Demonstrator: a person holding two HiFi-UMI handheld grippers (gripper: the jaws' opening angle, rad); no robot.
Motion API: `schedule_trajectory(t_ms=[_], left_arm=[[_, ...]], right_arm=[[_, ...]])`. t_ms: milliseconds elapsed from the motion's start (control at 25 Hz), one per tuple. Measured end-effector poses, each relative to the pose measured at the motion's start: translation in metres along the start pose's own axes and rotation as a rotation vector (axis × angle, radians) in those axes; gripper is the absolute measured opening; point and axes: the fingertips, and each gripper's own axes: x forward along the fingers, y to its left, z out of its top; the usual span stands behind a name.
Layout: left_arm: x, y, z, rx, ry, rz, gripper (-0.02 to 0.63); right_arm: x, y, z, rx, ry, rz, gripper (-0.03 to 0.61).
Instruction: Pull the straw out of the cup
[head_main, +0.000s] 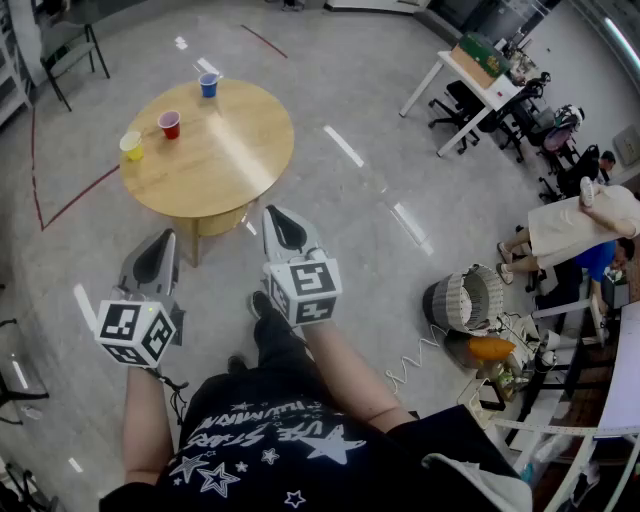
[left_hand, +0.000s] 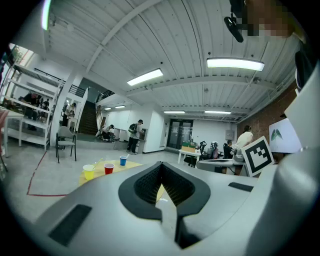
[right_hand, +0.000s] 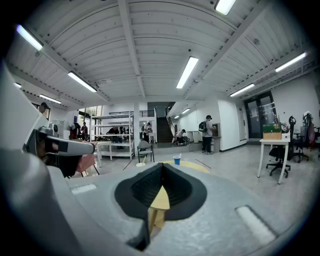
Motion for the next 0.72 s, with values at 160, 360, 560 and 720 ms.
schedule_trajectory(t_ms=[160, 360, 560, 720], left_arm=[[-0.005, 0.001, -0.001, 0.0, -0.006, -0.002, 0.005], [-0.016, 0.003, -0.002, -0.007, -0.01, 0.003, 0.005], [-0.026, 0.006, -0.002, -0.021, -0.02, 0.015, 0.005], [-0.033, 0.011, -0.003, -0.029, -0.02, 0.016, 0.005]], right_arm=[[-0.003, 0.005, -0.001, -0.013, -0.001, 0.001, -0.002], [-0.007, 0.015, -0.001, -0.025, 0.0, 0.01, -0.002], [-0.011, 0.023, 0.002, -0.027, -0.027, 0.012, -0.002], [-0.015, 0.023, 0.004, 0.015, -0.057, -0.01, -0.002]])
